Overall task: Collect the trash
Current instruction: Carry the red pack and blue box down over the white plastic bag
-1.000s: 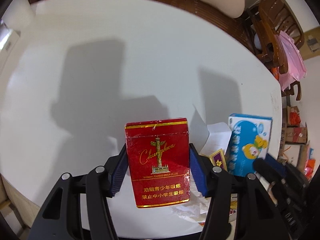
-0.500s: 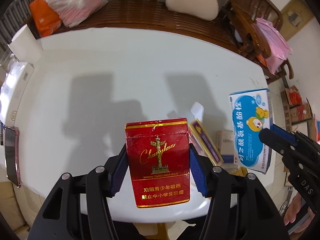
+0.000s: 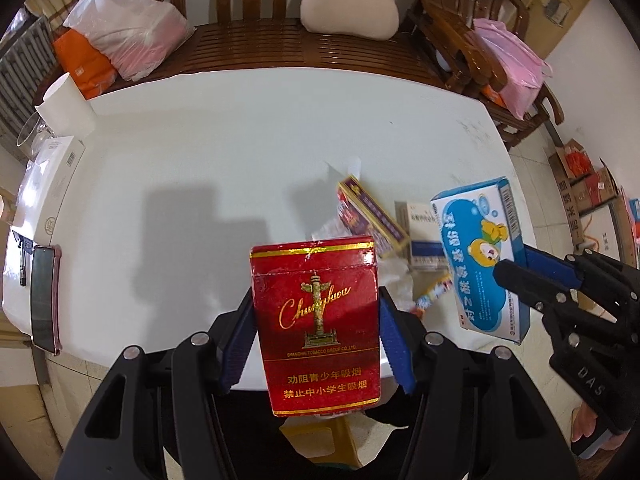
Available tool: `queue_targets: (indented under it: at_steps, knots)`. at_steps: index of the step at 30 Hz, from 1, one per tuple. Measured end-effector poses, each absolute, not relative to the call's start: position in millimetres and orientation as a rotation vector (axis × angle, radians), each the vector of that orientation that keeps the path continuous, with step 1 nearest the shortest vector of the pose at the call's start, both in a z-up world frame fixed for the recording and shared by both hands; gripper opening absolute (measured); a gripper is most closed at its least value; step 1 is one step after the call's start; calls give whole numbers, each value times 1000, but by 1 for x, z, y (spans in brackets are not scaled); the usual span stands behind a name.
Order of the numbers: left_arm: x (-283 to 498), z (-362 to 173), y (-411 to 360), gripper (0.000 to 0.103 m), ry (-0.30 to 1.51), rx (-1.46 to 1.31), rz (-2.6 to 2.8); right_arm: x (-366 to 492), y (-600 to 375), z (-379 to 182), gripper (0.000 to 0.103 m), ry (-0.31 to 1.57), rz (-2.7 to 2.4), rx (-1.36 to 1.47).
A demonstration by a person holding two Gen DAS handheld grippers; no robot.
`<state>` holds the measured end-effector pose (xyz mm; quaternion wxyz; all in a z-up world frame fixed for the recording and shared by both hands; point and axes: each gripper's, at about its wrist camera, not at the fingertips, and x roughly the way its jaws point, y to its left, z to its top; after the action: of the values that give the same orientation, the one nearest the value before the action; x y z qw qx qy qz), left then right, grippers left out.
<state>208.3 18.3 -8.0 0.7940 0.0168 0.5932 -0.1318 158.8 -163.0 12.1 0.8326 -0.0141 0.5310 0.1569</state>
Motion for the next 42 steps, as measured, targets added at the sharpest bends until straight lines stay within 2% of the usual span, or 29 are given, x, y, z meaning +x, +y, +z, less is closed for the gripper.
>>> queue_targets:
  at_steps: [17, 25, 42]
  knots:
    - [103, -37, 12, 56, 1249, 138, -413, 36, -150, -12, 20, 1110, 330, -111]
    - [57, -86, 5, 56, 1245, 197, -487, 2, -147, -56, 20, 1159, 316, -114]
    - [39, -177, 8, 56, 1280, 182, -472, -17, -139, -144, 20, 1211, 269, -102]
